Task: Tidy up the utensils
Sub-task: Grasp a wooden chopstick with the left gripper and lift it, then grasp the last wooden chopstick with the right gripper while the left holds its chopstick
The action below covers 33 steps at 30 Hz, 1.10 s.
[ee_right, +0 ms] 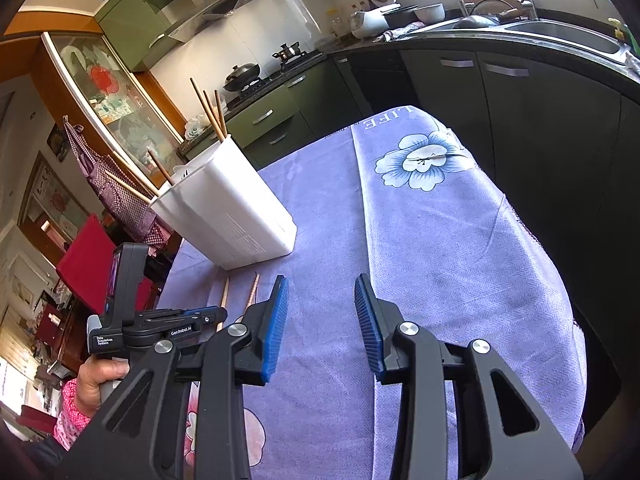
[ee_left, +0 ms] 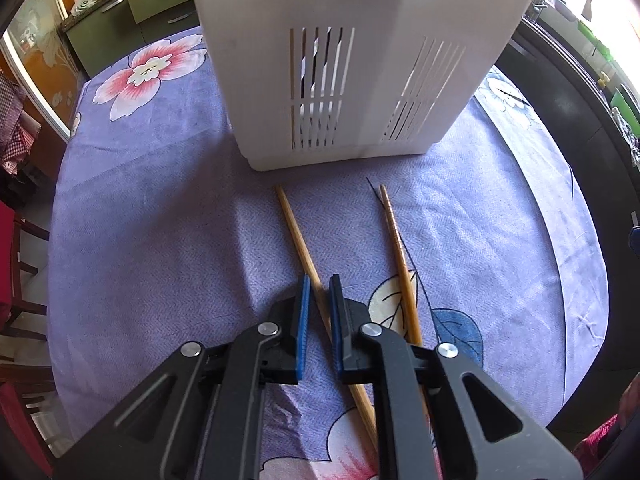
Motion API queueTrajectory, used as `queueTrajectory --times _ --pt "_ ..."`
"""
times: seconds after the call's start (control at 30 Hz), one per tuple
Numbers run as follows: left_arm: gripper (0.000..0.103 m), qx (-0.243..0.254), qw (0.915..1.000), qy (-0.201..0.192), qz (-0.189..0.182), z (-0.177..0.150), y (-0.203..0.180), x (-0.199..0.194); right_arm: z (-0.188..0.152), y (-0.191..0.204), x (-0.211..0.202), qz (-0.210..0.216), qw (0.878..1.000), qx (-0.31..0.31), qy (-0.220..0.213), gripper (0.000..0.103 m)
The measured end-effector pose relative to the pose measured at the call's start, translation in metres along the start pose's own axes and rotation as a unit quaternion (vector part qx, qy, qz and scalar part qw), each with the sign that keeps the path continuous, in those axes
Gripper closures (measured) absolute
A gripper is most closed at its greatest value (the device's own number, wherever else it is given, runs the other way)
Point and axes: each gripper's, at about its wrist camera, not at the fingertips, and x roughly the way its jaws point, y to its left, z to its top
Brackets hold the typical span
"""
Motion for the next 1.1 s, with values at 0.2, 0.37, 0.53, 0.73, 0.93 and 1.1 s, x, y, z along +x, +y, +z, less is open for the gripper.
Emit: queueTrajectory --times 0.2,0.37,0.53,0.73,0.93,1.1 --pt "0.097 -0.028 0.9990 -0.026 -0.023 -0.004 0.027 -0.019 -0.004 0.017 0.020 0.001 0.999 -0.023 0.030 0.068" --pt "0.097 -0.041 0.9959 -0.073 -0.035 -0.017 0.046 -0.053 -0.011 0.041 0.051 0.000 0.997 -0.049 0.066 0.068" --pt "0.097 -0.052 0.9887 -0.134 -0.041 -0.038 0.065 -0.096 -0.022 0.070 0.088 -0.016 0.992 -0.083 0.098 0.068" --pt "0.097 -0.048 0.9813 -0.183 -0.034 -0.059 0.075 -0.127 -0.035 0.111 0.138 -0.042 0.983 -0.131 0.122 0.068" --pt "0.097 -0.045 0.9778 -0.200 -0.042 -0.070 0.080 -0.138 -0.047 0.135 0.176 -0.088 0.973 -0.162 0.141 0.068" --pt "0.097 -0.042 0.9774 -0.202 -0.047 -0.073 0.080 -0.139 -0.051 0.148 0.184 -0.120 0.966 -0.180 0.140 0.067"
